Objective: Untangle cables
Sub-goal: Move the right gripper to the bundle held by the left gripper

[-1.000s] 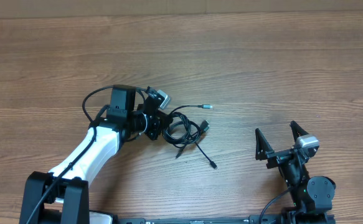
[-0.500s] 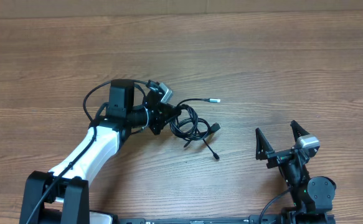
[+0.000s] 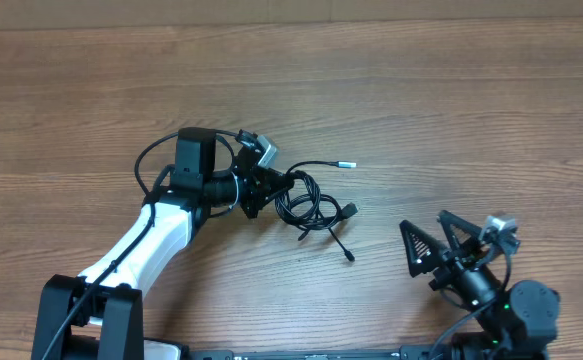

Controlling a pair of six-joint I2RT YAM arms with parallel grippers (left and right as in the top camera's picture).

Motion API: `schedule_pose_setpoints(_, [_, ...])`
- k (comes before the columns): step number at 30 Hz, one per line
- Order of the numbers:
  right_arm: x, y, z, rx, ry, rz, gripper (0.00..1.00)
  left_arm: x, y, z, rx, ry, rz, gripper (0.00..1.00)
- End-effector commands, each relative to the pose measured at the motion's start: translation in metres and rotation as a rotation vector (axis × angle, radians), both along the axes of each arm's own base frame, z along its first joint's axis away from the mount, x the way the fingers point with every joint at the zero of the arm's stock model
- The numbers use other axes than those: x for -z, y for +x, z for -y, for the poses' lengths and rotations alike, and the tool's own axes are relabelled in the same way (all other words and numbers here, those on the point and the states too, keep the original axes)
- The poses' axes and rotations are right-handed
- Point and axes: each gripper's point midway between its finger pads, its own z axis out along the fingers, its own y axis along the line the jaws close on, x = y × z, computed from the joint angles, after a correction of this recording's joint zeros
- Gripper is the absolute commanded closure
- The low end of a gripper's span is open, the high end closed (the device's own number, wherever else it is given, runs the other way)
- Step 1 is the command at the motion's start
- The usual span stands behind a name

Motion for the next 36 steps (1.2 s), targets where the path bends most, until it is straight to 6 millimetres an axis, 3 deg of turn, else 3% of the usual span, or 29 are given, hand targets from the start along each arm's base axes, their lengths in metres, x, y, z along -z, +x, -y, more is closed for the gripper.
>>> schedule_pose_setpoints(1, [-0.028, 0.004, 0.003, 0.020, -0.001, -0.058, 0.00, -0.010, -0.001, 0.006, 0.030, -0.033, 0.009, 0.96])
schedule_pose_setpoints(5, [-0.046, 0.027, -0.008, -0.040, 0.008, -0.252, 0.00, -0.010, -0.001, 0.006, 0.030, -0.033, 0.009, 0.96])
schedule_pose_setpoints(8, [-0.059, 0.039, -0.042, -0.272, 0.092, -0.294, 0.00, -0.010, -0.001, 0.006, 0.030, -0.033, 0.010, 0.96])
schedule_pose_setpoints(9, [-0.058, 0.041, -0.055, -0.363, 0.159, -0.340, 0.00, -0.010, -0.001, 0.006, 0.030, -0.033, 0.010, 0.96])
schedule_pose_setpoints(12, [-0.055, 0.046, -0.068, -0.447, 0.286, -0.448, 0.00, -0.010, -0.001, 0.006, 0.028, -0.031, 0.011, 0.96])
schedule_pose_setpoints(14, [-0.044, 0.057, -0.074, -0.486, 0.350, -0.527, 0.08, -0.013, -0.002, 0.007, 0.024, -0.054, -0.017, 0.96])
schedule_pose_setpoints(18, [-0.023, 0.065, -0.072, -0.431, 0.395, -0.648, 0.18, -0.034, -0.002, 0.016, 0.067, -0.148, 0.003, 0.96])
schedule_pose_setpoints(20, [-0.020, 0.066, -0.070, -0.399, 0.408, -0.675, 0.18, -0.049, 0.008, 0.019, 0.035, -0.200, 0.011, 0.96])
schedule_pose_setpoints(27, [-0.024, 0.072, -0.067, -0.314, 0.511, -0.745, 0.20, -0.132, 0.044, 0.020, -0.093, -0.440, 0.126, 0.96])
schedule_pose_setpoints(30, [-0.030, 0.077, -0.070, -0.298, 0.537, -0.735, 0.19, -0.143, 0.042, 0.023, -0.078, -0.466, 0.163, 0.96])
schedule_pose_setpoints(33, [-0.043, 0.078, -0.083, -0.350, 0.527, -0.677, 0.20, -0.143, 0.032, 0.038, -0.034, -0.465, 0.168, 0.96])
schedule_pose_setpoints(36, [-0.043, 0.077, -0.089, -0.356, 0.524, -0.682, 0.26, -0.143, 0.023, 0.051, 0.010, -0.459, 0.190, 0.96])
